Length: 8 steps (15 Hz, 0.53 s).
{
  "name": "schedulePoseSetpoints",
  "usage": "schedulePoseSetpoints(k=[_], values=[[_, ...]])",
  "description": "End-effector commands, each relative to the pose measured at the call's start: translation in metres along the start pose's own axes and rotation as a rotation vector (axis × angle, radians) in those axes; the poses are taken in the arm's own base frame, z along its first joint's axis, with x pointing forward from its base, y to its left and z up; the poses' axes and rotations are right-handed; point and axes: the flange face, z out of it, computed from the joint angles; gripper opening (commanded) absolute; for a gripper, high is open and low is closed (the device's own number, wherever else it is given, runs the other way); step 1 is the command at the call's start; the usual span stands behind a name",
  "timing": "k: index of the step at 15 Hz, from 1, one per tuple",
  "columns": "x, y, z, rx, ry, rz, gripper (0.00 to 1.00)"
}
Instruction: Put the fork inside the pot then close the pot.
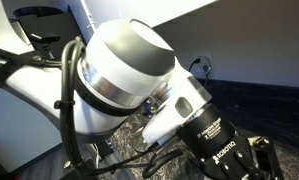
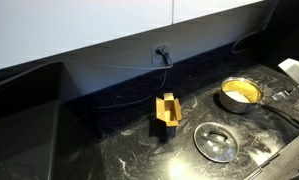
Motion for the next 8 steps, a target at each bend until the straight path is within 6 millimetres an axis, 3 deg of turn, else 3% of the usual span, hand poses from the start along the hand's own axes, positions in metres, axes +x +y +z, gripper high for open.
schedulePoseSetpoints(k=[1, 7, 8], values=[[-0.01, -0.01, 0.017, 0.005, -0.064, 0.014, 0.04], [-0.029, -0.022, 0.039, -0.03, -0.097, -0.026, 0.08], [-0.031, -0.023, 0.04, -0.042, -0.089, -0.035, 0.43]])
